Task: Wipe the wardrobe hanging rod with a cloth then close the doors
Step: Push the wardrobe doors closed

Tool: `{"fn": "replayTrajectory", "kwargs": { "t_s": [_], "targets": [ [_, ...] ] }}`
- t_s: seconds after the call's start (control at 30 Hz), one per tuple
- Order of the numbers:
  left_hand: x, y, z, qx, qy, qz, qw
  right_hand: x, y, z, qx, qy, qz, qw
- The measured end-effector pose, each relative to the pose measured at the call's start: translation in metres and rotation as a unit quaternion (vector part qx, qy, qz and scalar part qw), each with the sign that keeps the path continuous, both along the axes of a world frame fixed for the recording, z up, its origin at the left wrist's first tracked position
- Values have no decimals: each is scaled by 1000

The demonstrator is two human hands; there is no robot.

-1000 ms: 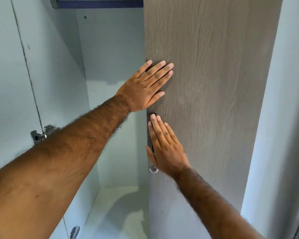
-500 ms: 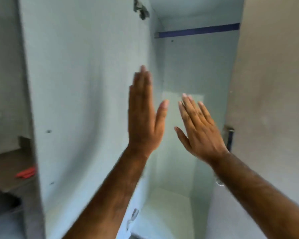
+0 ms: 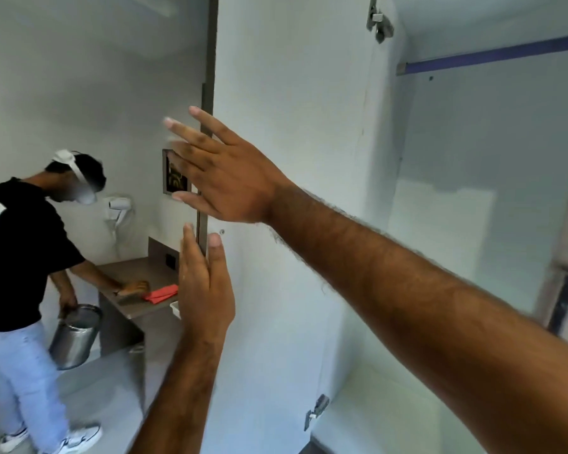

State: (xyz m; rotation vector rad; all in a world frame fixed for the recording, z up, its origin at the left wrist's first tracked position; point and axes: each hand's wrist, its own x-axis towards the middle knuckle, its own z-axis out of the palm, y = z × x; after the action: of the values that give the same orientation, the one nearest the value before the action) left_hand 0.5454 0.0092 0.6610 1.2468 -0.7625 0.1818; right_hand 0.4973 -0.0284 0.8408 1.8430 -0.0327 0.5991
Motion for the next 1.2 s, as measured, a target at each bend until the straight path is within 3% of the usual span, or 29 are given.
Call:
{"fn": "replayTrajectory", "kwargs": {
  "t_s": [0.13, 0.27, 0.47, 0.7, 0.77, 0.9, 1.0, 1.1, 1.2],
  "targets": [
    [-22, 11, 0, -33, 4, 0, 999, -24, 3, -1, -11, 15, -49, 999],
    [-68, 26, 0, -21, -14, -20, 999, -68, 9, -2, -33, -24, 16, 999],
    [-157, 41, 1, -22, -134, -92, 987, -174, 6, -14, -7, -97, 102, 990],
    [-216, -16, 32, -96, -187, -360, 909, -315, -6, -29, 10, -144, -46, 988],
    [-242, -50, 47, -89, -216, -388, 892, -353, -18, -35, 2, -165, -105, 981],
    [-292, -116, 69, -78, -356, -281, 888, -419, -52, -58, 9, -226, -208, 952],
    [-318, -150, 71, -82, -374, -218, 898, -467, -80, -84, 41, -299, -289, 909],
    [-331, -175, 67, -80, -385, -164, 905, -510, -101, -110, 78, -397, -376, 834],
    [-339, -194, 67, -60, -407, -115, 904, -531, -117, -124, 60, -404, -409, 816]
  ]
}}
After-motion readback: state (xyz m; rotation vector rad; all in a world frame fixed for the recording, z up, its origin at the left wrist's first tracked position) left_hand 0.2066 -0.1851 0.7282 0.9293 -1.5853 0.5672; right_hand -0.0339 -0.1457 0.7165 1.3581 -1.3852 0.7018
